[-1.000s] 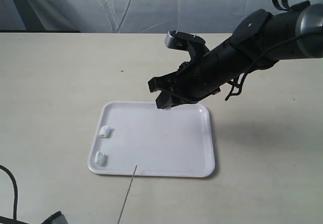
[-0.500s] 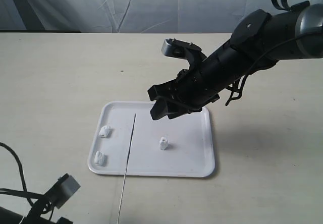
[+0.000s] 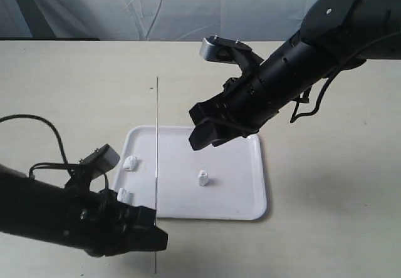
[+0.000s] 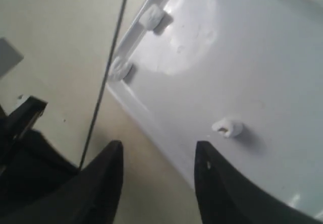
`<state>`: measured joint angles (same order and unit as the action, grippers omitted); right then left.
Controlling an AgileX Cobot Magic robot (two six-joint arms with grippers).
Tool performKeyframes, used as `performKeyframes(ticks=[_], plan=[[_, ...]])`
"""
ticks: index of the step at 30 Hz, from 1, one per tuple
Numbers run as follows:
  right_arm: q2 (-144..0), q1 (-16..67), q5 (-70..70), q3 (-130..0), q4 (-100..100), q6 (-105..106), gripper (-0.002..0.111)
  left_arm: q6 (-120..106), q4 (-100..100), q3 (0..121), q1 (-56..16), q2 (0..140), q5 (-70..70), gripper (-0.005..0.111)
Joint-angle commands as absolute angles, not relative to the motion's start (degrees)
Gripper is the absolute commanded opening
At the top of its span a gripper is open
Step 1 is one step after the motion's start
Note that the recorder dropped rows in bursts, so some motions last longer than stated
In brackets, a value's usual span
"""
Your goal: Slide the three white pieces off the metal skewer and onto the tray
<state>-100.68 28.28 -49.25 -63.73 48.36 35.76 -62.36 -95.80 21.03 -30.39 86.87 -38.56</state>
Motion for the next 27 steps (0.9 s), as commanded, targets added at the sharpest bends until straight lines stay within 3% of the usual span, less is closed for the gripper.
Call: performKeyframes(ticks=[1, 15, 27], plan=[[-99.57, 28.05, -56.03, -63.92, 47.83, 35.64, 0.044, -55.27, -89.82, 26.32, -26.69, 92.15, -42.36, 0.0], [-95.58, 28.05, -56.59, -63.92, 46.57, 35.55, 0.044, -48.5, -78.69, 33.71, -23.55, 106.97, -47.72, 0.0], [-95.6, 28.05, -57.57, -63.92, 46.57, 34.68, 0.044, -48.38, -79.0, 35.48, -23.55, 107.02, -49.79, 0.0]])
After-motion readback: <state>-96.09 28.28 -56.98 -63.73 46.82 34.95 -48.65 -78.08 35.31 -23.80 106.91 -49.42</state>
